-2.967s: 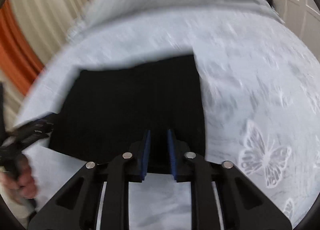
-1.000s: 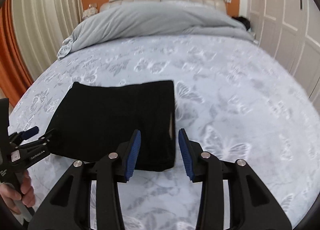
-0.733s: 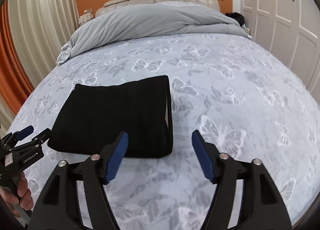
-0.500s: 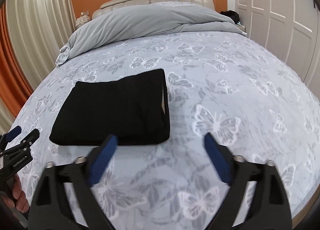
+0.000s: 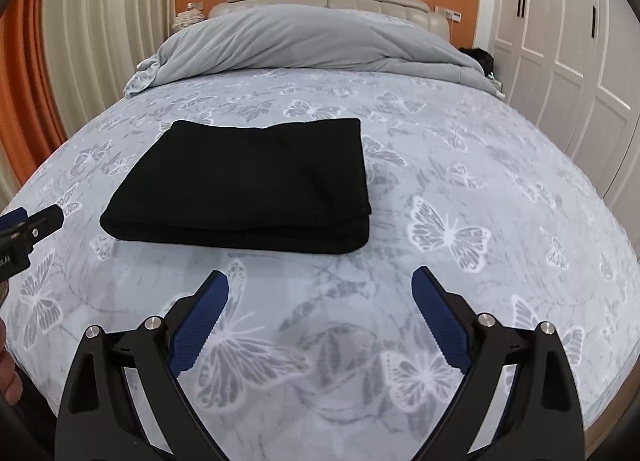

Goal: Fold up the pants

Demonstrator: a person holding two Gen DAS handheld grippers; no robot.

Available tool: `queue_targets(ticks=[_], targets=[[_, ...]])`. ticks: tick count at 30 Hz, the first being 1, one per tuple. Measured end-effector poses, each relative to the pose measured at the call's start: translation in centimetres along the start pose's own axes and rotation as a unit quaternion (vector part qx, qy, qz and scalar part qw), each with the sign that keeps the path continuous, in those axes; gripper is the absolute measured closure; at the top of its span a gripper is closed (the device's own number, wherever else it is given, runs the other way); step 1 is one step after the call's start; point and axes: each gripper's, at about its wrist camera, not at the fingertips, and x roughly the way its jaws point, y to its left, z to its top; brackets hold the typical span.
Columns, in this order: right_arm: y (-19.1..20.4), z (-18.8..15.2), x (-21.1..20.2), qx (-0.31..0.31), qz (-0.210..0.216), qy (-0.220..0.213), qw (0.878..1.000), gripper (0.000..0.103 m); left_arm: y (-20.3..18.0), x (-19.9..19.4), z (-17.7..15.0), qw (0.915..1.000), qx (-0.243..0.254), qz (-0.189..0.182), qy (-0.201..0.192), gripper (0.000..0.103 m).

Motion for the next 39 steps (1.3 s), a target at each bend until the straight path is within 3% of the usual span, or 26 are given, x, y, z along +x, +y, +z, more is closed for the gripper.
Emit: queue_targets(ticks=[28,39], targets=[[-0.1,-0.5,1.0,0.032,0.016,0.021,0.999,0.012,-1.3,-0.1,-0.6,0.9999,0.013,-0.009,0.002,0.016],[-0.2,-0.5,1.0,0.032,0.016,0.022,0.999,0.012,-2.0,-0.4,-1.1,0.9998,0.017,0.007,-0.012,0.016]])
